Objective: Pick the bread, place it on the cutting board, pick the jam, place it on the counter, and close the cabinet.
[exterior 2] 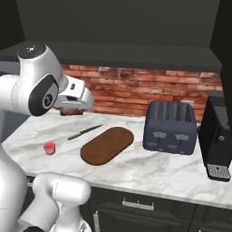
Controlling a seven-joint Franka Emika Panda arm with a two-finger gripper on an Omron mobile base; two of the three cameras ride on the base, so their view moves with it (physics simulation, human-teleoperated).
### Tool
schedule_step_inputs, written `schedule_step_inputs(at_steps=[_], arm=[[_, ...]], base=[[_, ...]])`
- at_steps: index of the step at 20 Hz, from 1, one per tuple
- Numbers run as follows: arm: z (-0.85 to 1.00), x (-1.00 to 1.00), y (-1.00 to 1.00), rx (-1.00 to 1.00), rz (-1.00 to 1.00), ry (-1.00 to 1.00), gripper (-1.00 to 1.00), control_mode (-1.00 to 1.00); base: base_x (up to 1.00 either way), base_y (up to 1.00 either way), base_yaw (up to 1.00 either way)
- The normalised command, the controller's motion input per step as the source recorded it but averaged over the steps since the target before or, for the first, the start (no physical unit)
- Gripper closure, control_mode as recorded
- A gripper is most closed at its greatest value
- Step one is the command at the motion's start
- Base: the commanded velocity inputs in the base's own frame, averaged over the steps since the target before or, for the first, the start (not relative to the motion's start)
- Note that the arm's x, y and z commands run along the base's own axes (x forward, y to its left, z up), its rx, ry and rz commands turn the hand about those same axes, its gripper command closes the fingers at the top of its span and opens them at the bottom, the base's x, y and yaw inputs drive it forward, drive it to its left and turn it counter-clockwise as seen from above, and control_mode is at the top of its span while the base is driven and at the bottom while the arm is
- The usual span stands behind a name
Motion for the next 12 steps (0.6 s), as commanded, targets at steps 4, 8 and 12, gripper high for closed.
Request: schedule_step_inputs(at_steps=[4,8,12], arm=[[-0.32,0.0,0.0,0.0,0.0,0.0,1.0,-1.0],[-0.35,0.0,-0.01,0.0,0.0,0.0,1.0,-1.0],[-0.21,0.18,-0.04,0.0,0.0,0.0,1.0,-1.0]], base=[[0.0,0.0,0.0],[0.0,0.0,0.0],[0.0,0.0,0.0]])
